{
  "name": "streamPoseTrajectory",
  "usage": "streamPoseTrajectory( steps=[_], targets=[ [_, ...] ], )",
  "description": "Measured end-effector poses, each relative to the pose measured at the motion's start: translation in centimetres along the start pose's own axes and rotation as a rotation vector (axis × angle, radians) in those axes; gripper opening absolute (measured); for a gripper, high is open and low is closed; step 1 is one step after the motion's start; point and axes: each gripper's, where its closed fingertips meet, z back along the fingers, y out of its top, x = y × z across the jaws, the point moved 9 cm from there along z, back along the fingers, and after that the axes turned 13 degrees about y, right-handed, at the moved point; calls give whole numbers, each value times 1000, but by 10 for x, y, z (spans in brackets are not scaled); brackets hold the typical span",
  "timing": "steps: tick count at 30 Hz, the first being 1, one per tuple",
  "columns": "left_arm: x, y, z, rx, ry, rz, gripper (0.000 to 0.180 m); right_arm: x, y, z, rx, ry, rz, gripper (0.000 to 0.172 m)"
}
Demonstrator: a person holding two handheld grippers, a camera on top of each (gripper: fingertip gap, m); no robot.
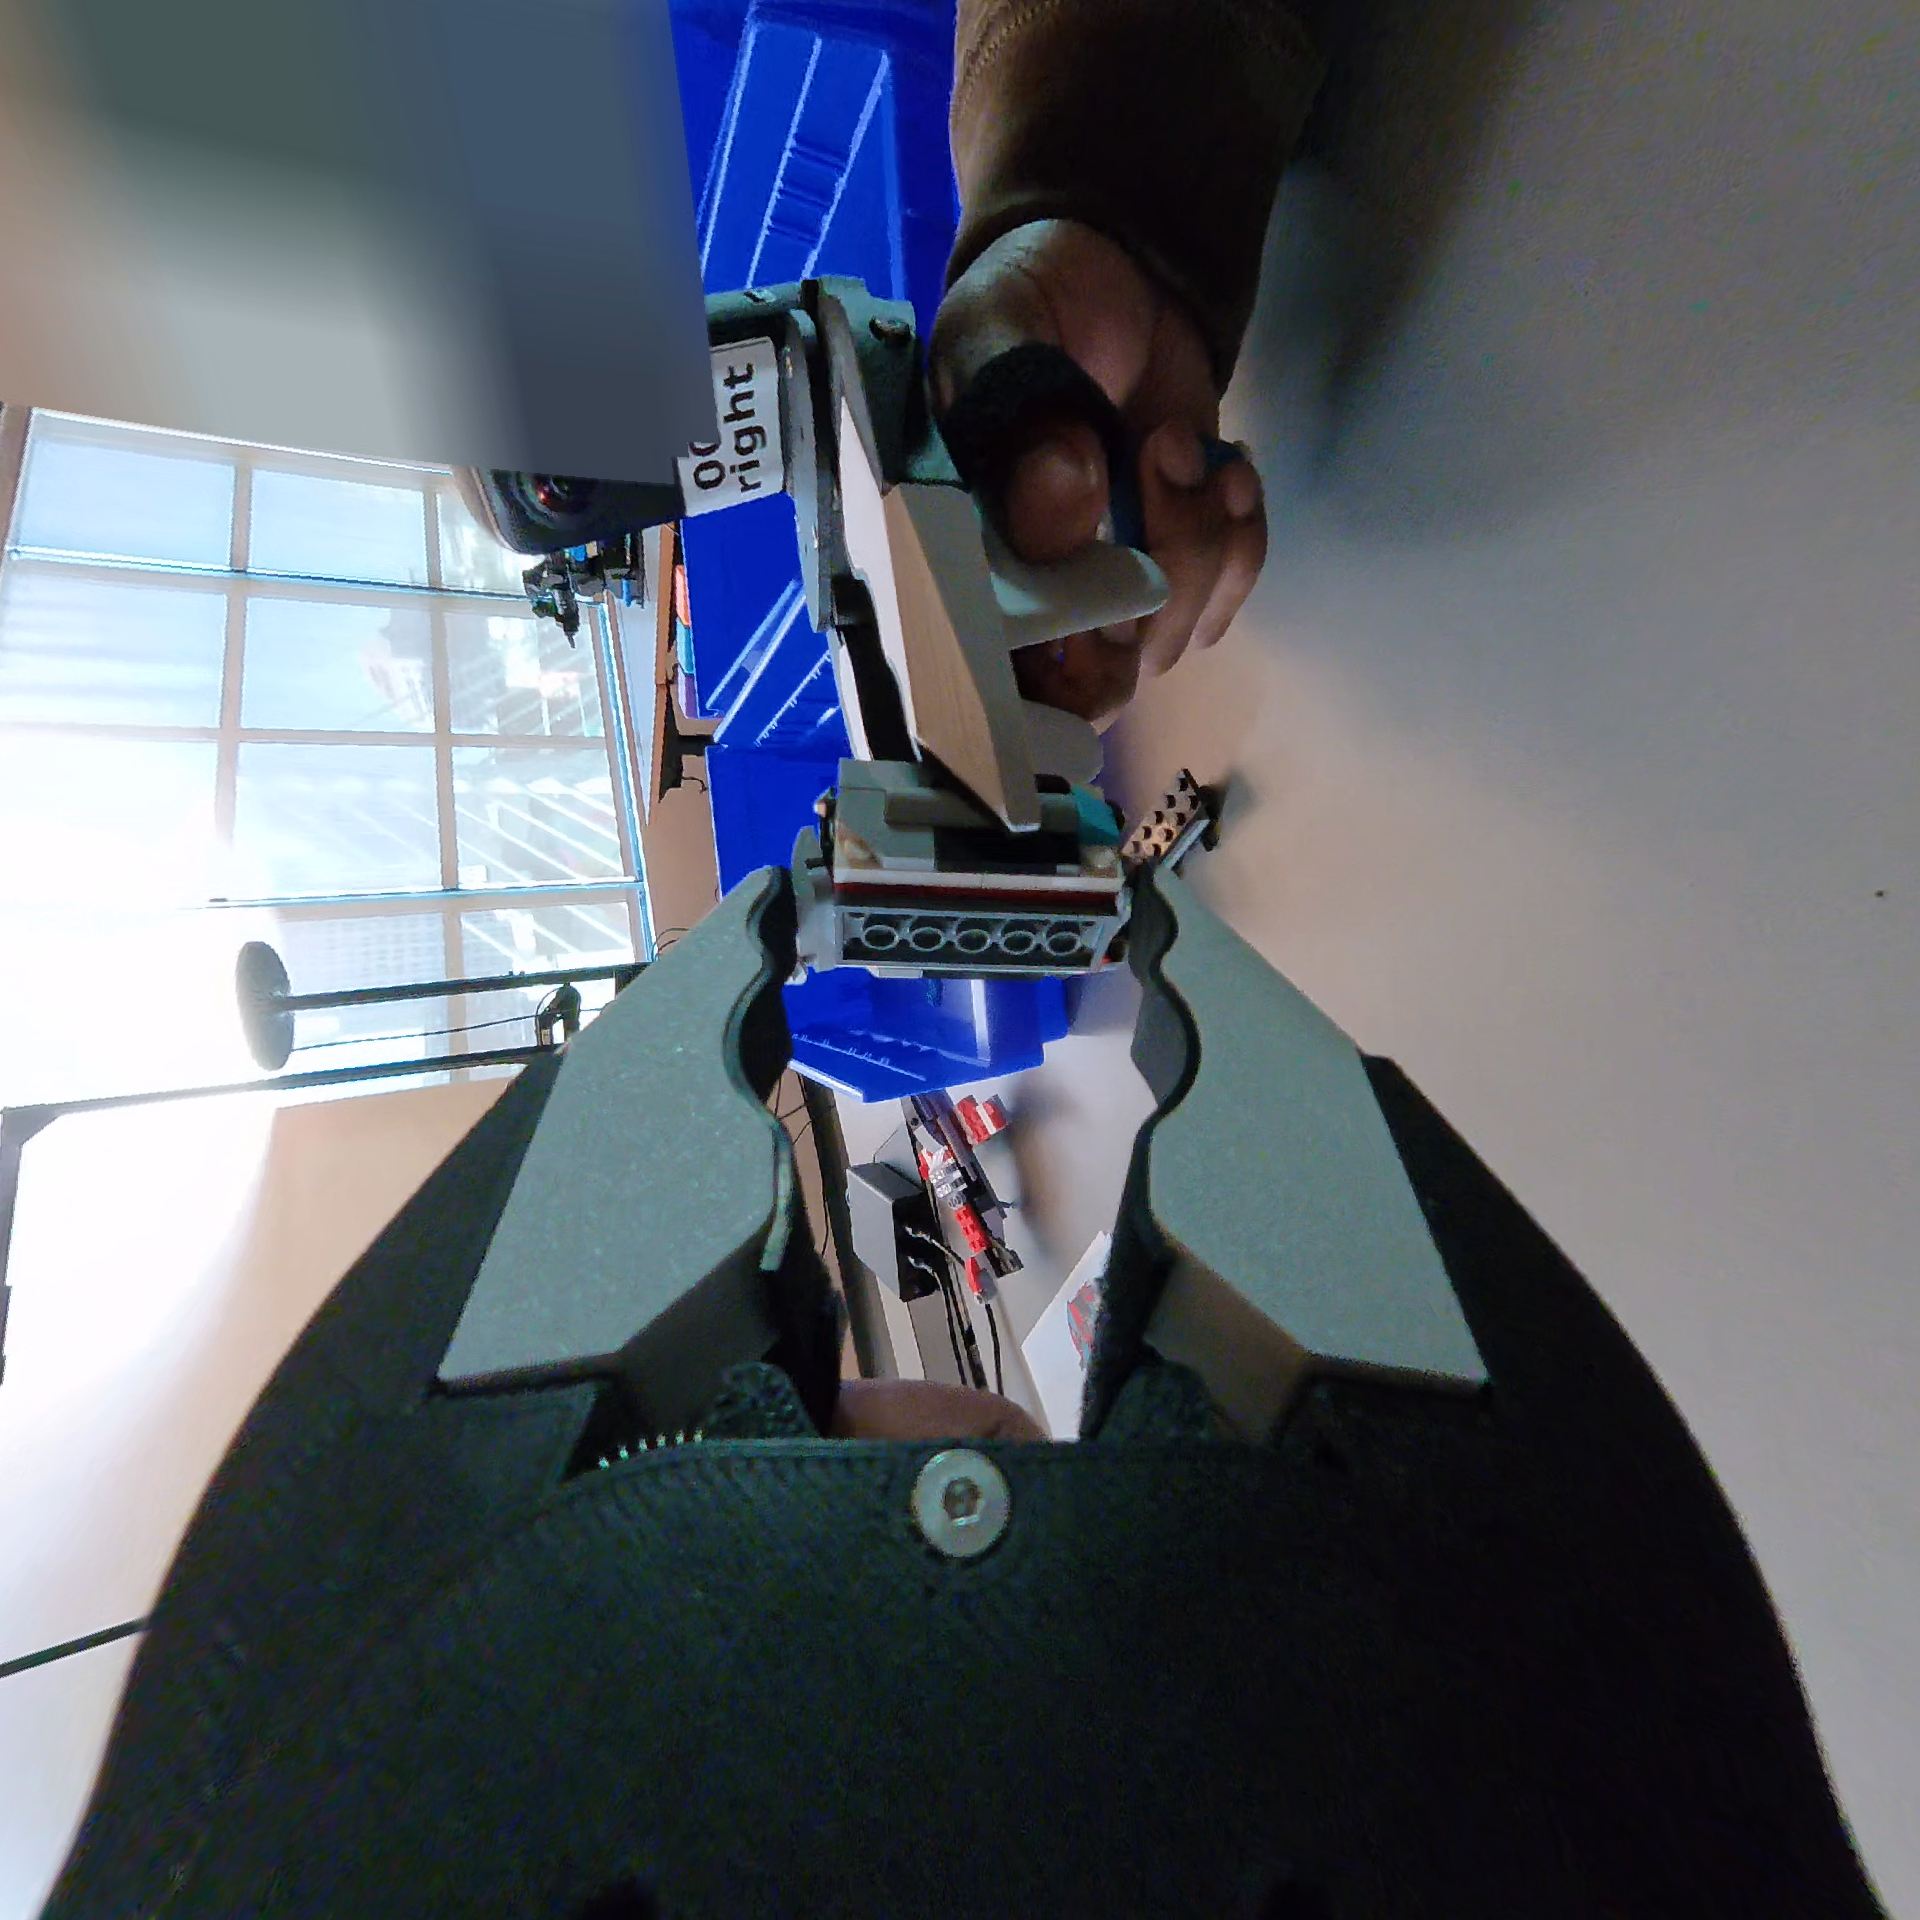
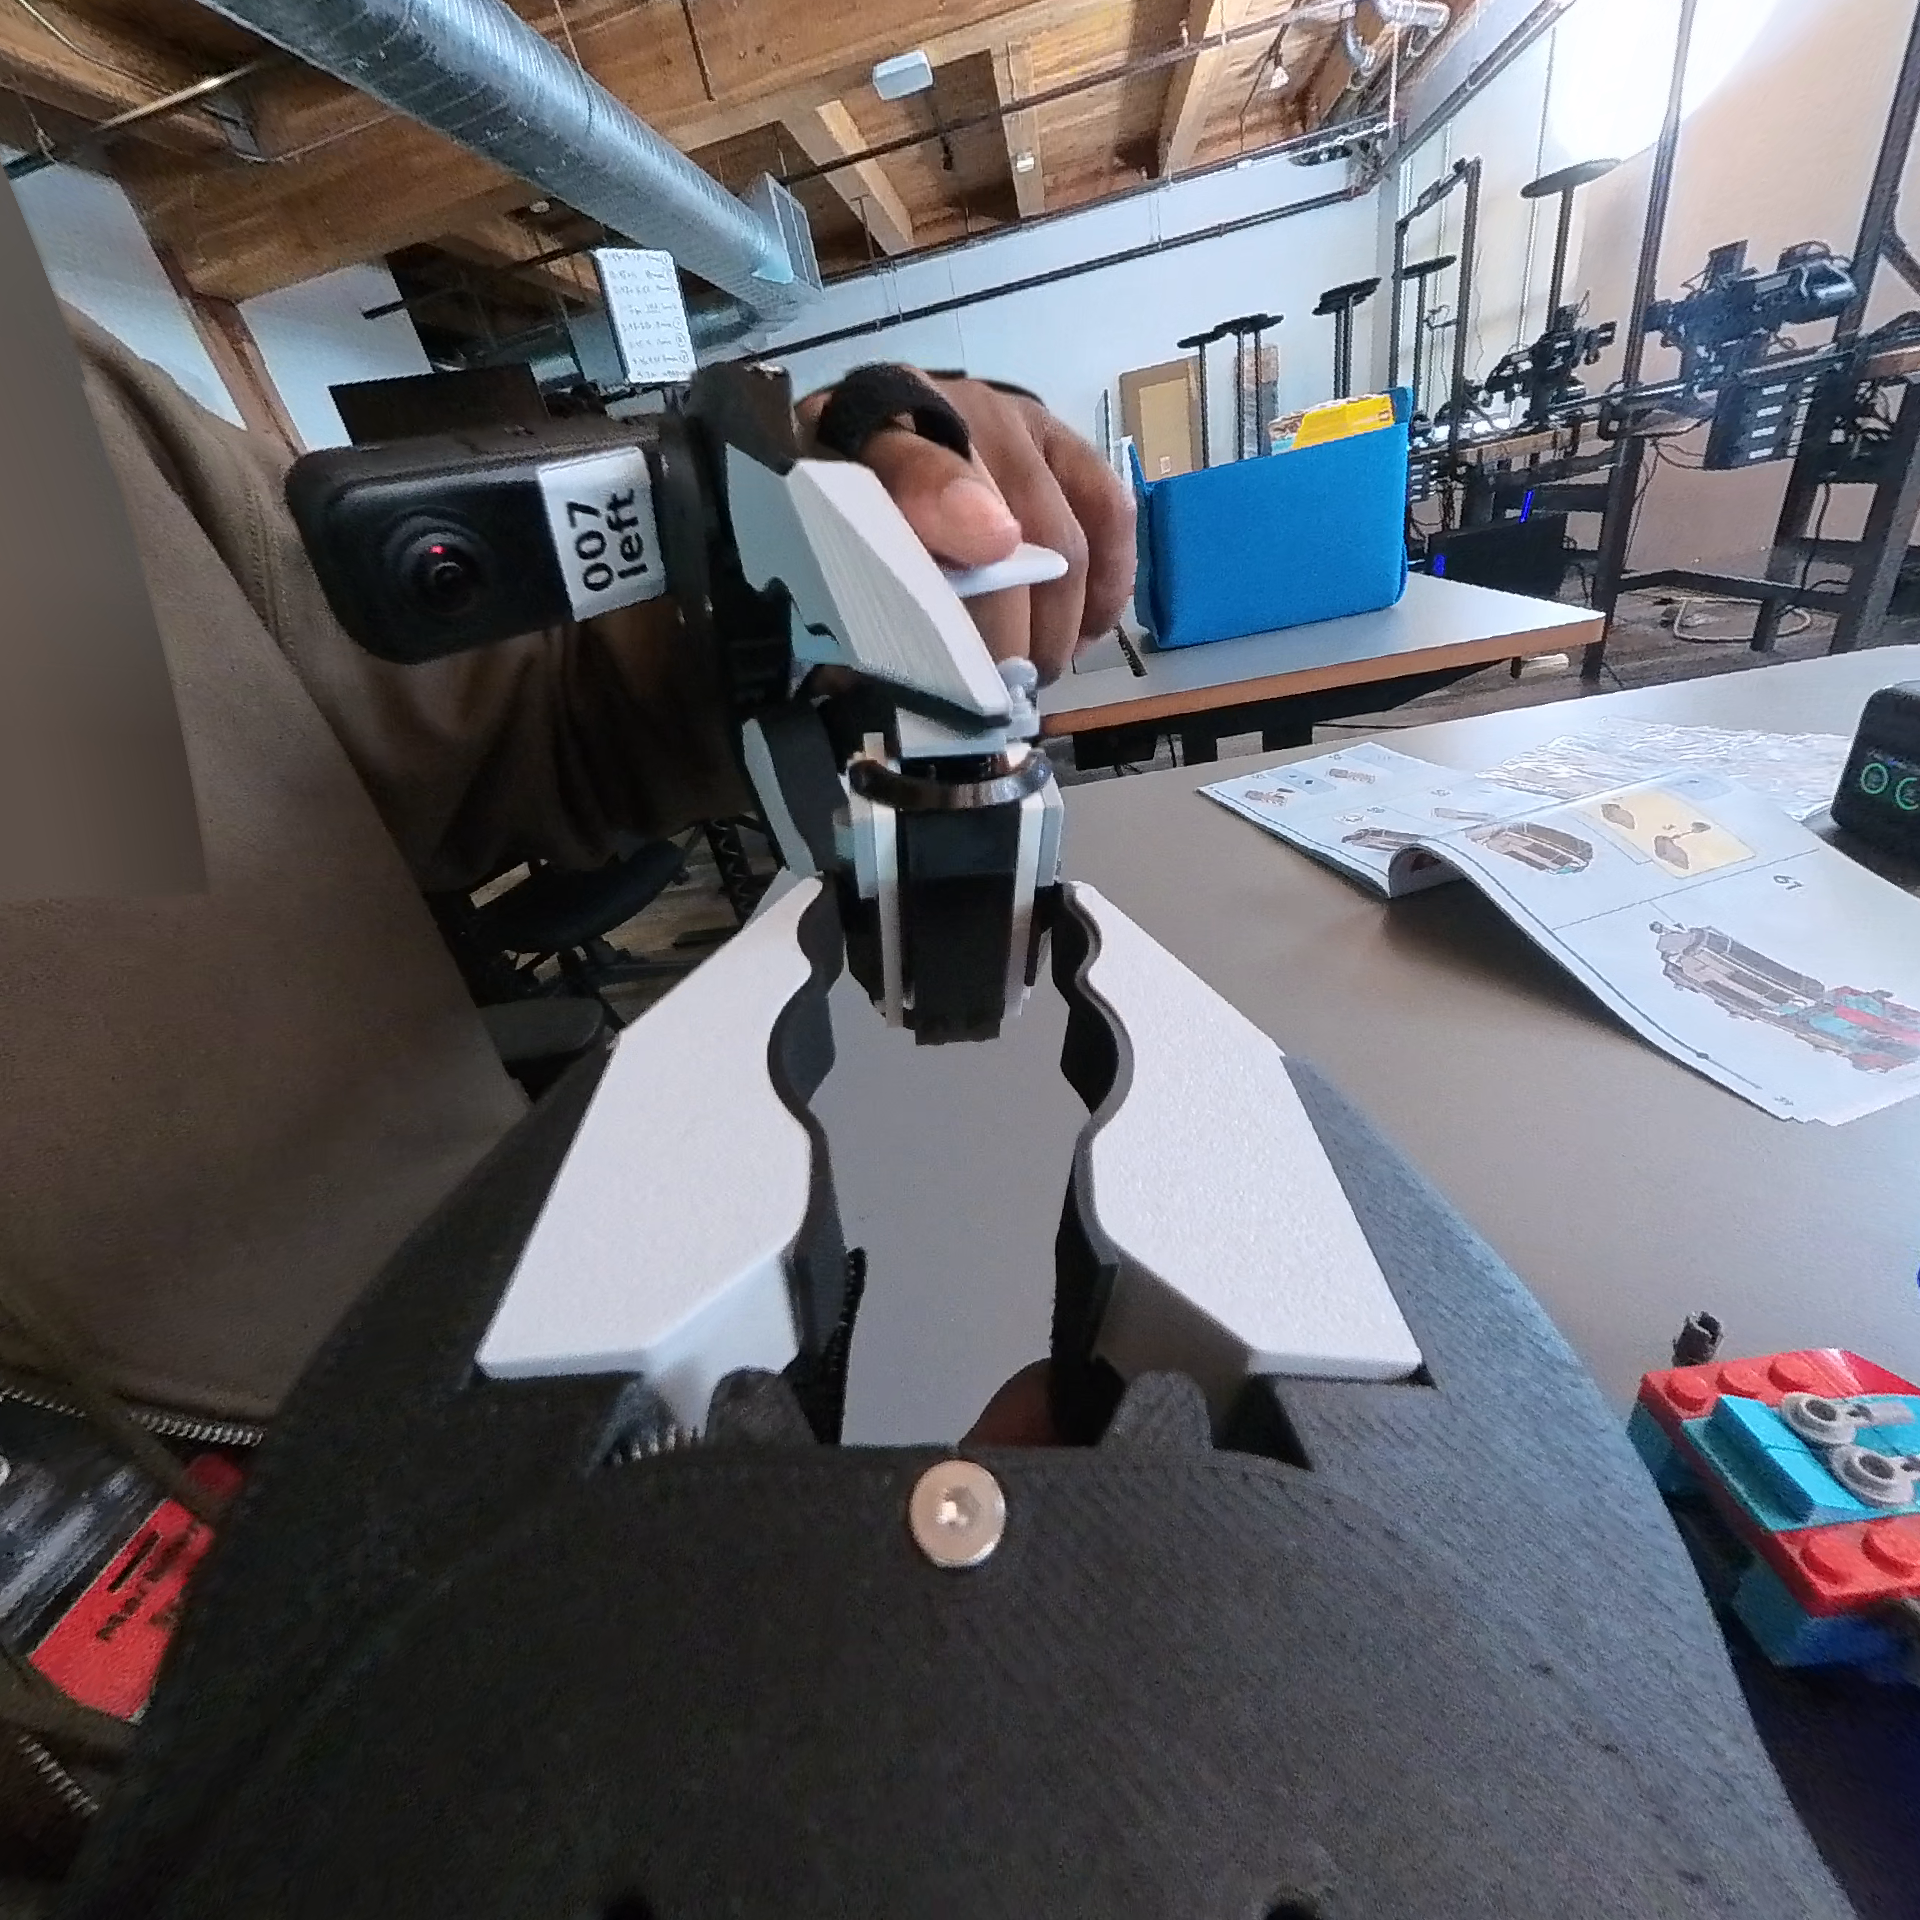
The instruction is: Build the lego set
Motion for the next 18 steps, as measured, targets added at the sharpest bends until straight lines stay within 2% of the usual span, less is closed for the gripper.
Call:
streamPoseTrajectory(
  steps=[14, 16, 18],
  targets=[
    [-1, 0, 8, 16, 46, 55, 71, 2, 1, 1, -3, -22, 8, 41],
    [-2, 0, 12, 17, 64, 98, 72, 3, 0, 2, -13, -36, 11, 42],
    [-5, -1, 18, 15, 96, 205, 73, 4, 0, 2, -21, -58, 15, 41]
  ],
)
